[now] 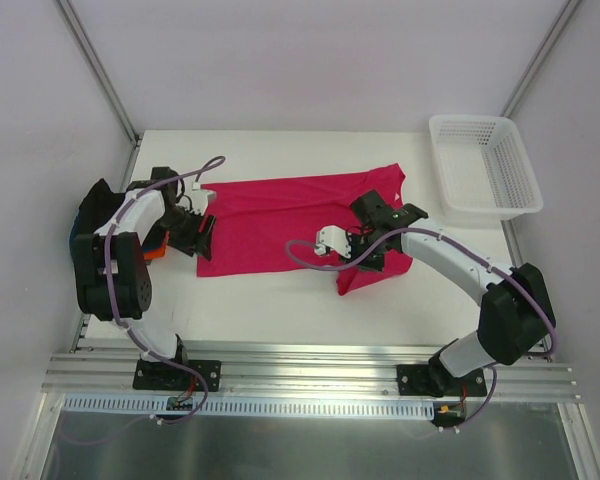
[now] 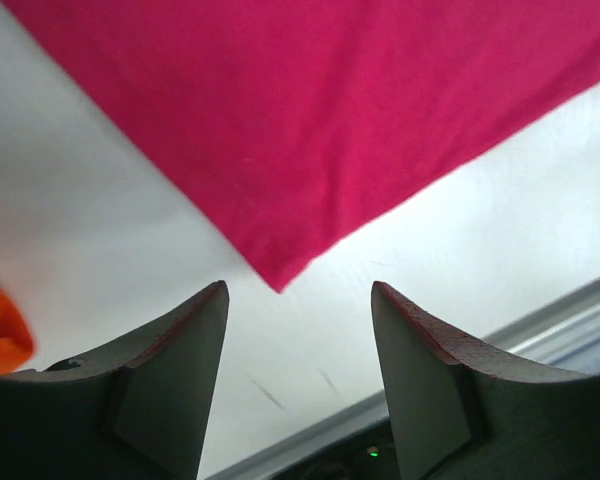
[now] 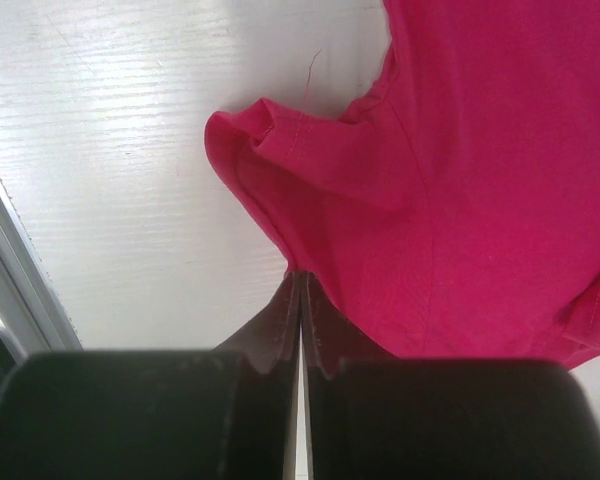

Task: Fold and stack the t-shirts
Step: Grap the side of the flattened tshirt closest away from the robot with both arms

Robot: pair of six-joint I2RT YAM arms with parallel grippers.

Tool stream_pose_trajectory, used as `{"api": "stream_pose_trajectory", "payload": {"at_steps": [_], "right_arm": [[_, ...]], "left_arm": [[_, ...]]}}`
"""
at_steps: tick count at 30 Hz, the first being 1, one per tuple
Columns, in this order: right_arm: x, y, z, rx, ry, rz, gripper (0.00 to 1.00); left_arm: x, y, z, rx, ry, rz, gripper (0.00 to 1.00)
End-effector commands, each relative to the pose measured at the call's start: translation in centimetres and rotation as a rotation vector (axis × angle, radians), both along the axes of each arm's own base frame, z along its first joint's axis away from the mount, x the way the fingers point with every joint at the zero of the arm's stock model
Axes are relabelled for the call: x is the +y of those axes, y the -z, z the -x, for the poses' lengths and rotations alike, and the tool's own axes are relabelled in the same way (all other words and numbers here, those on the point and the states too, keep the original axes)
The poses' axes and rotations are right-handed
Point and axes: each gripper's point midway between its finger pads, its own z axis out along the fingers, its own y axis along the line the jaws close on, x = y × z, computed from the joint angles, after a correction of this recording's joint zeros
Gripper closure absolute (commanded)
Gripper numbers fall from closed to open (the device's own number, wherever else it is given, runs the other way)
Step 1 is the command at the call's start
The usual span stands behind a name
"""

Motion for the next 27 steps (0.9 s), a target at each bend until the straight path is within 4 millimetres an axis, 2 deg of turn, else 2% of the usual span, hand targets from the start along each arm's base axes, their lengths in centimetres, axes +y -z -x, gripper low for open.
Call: {"api": "stream_pose_trajectory", "payload": {"at_steps": [1, 9, 14, 19, 24, 27], "right_arm": [[0.3, -1.3, -0.8, -0.02, 0.017, -0.017, 0.99], [0.3, -1.1, -0.8, -0.016, 0.024, -0.017, 0.99], [0.5, -1.2, -1.0, -0.02, 0.027, -0.027, 1.0], [0.5, -1.2, -1.1, -0.021, 0.027, -0.028, 0.99], [0.4, -1.3, -1.0, -0.023, 0.032, -0.031, 0.99], [0.1, -1.2, -0.9, -0.021, 0.038, -0.026, 0.99]], "left_arm": [[-2.9, -1.1, 2.0, 0.113, -0.051, 0.148, 0.41], [-3.1, -0.8, 4.7, 0.184, -0.106, 0.153, 0.39], [-2.7, 0.3, 5.6, 0.238, -0.146, 0.126, 0.32], [-2.1, 1.7, 5.1, 0.247, -0.168, 0.094, 0.3], [-1.6, 3.8, 5.5, 0.327, -0.201, 0.077, 0.31], [-1.6, 4.3, 5.2, 0.346, -0.214, 0.077, 0.32]]}}
